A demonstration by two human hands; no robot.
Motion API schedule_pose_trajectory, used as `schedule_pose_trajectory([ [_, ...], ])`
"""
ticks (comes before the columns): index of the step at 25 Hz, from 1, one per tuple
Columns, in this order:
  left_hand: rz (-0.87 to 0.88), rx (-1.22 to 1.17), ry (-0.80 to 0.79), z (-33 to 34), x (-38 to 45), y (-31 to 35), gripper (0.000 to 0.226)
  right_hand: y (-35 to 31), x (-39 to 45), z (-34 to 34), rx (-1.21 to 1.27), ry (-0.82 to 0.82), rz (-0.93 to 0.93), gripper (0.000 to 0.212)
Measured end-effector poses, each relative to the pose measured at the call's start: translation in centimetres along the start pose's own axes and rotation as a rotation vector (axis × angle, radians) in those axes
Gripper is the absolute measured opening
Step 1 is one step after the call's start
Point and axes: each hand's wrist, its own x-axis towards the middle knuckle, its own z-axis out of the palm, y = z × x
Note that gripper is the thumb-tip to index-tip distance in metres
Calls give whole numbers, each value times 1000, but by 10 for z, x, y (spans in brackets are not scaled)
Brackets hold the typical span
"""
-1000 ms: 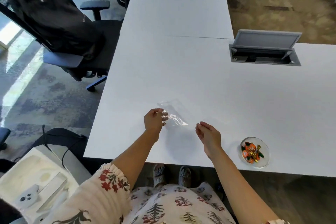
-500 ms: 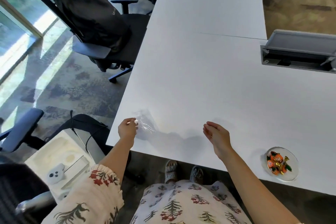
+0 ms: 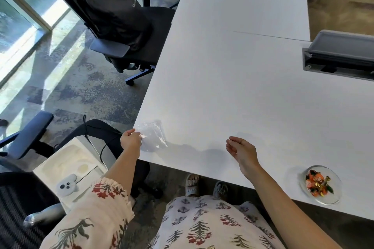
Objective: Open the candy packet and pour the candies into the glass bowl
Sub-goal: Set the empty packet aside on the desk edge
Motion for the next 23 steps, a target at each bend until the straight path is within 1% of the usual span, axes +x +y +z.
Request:
schedule_pose_trajectory([
  [2,21,24,24,2,-1,2,34,1,1,0,-3,2,4,13],
  [4,85,100,75,2,-6,3,35,2,1,1,-2,4,4,13],
  [6,244,289,132,4,-10,0,36,2,2,0,11,8,0,13],
  [8,471,509,119,8,-15,-5,35,2,3,-1,22,21,-9,13],
  [10,662,619,31,18,-21,-8,36,2,3,-4,20,46,-27,11],
  [13,831,657,-90,41,-37,-5,36,1,4,-10,15,95,-60,10],
  [17,940,655,-222,82,-68,0,39,-5,5,-21,17,176,-128,11],
  [23,1084,600,-446,146,-131,-1,41,-12,5,-51,-47,350,-329,10],
])
